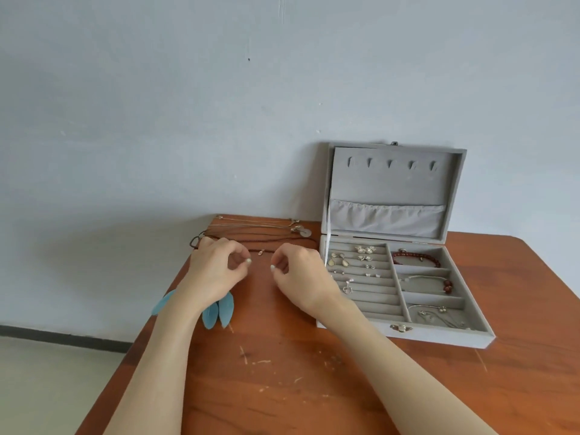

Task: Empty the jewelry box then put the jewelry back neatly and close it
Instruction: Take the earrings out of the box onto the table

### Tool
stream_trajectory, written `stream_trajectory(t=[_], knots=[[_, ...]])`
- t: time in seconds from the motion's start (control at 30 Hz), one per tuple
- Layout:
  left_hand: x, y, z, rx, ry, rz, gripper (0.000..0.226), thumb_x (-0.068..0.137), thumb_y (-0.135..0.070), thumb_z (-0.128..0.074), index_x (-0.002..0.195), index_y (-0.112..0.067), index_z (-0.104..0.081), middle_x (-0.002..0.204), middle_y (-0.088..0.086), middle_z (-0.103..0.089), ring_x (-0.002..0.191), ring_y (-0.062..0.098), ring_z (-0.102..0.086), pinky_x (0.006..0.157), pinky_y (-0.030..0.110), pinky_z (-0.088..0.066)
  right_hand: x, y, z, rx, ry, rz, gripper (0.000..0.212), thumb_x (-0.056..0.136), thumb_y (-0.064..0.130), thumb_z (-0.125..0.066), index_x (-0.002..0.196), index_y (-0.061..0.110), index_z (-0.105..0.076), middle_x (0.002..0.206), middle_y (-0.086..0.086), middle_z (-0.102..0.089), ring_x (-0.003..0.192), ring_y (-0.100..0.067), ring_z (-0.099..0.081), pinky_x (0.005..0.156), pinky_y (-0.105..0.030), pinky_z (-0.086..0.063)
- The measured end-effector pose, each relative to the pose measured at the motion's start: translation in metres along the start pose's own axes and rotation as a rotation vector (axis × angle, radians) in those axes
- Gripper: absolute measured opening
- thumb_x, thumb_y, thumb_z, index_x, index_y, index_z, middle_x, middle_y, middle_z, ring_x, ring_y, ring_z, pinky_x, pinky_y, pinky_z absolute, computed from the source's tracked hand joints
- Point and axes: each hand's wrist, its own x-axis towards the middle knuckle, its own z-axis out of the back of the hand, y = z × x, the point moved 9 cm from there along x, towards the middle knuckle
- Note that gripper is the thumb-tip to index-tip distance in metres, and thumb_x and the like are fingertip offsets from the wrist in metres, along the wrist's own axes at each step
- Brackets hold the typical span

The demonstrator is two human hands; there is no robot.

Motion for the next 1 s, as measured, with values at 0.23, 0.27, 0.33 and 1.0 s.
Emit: stream_trajectory(t=[0.23, 0.27, 0.33, 1.0], knots=[[0.001, 0.015, -0.008, 0.072, 0.054, 0.044, 0.006, 0.087, -0.03, -0.057, 0.091, -0.027, -0.061, 0.079, -0.016, -0.045, 0.102, 0.016, -0.037, 0.092, 0.037, -0.036, 0.012, 0.002, -0.029, -0.024, 0.072, -0.067, 0.015, 0.085, 0.012, -0.057, 0.097, 0.009, -0.066, 0.099, -0.01, -0.067, 0.098, -0.025, -0.059, 0.087, -0.033, -0.047], [0.001, 0.016, -0.008, 0.074, 0.047, 0.043, 0.006, 0.087, -0.03, -0.057, 0.091, -0.027, -0.061, 0.078, -0.018, -0.044, 0.102, 0.017, -0.038, 0.092, 0.037, -0.037, 0.012, 0.001, -0.031, -0.014, 0.071, -0.074, 0.015, 0.085, 0.012, -0.058, 0.097, 0.009, -0.067, 0.099, -0.009, -0.067, 0.097, -0.023, -0.059, 0.085, -0.031, -0.046], [0.001, 0.019, -0.007, 0.068, 0.043, 0.048, 0.006, 0.087, -0.03, -0.058, 0.09, -0.028, -0.062, 0.077, -0.019, -0.043, 0.102, 0.017, -0.041, 0.092, 0.038, -0.037, 0.013, 0.0, -0.032, 0.004, 0.057, -0.086, 0.014, 0.085, 0.012, -0.06, 0.095, 0.011, -0.069, 0.097, -0.008, -0.067, 0.095, -0.02, -0.059, 0.081, -0.027, -0.044], [0.002, 0.019, -0.004, 0.082, -0.017, 0.089, 0.015, 0.086, -0.033, -0.06, 0.098, -0.026, -0.067, 0.093, -0.008, -0.054, 0.106, 0.017, -0.038, 0.094, 0.035, -0.032, 0.017, 0.0, -0.035, -0.062, -0.027, -0.107, 0.013, 0.087, 0.018, -0.059, 0.097, 0.012, -0.065, 0.106, -0.008, -0.061, 0.095, -0.025, -0.059, 0.081, -0.036, -0.049]])
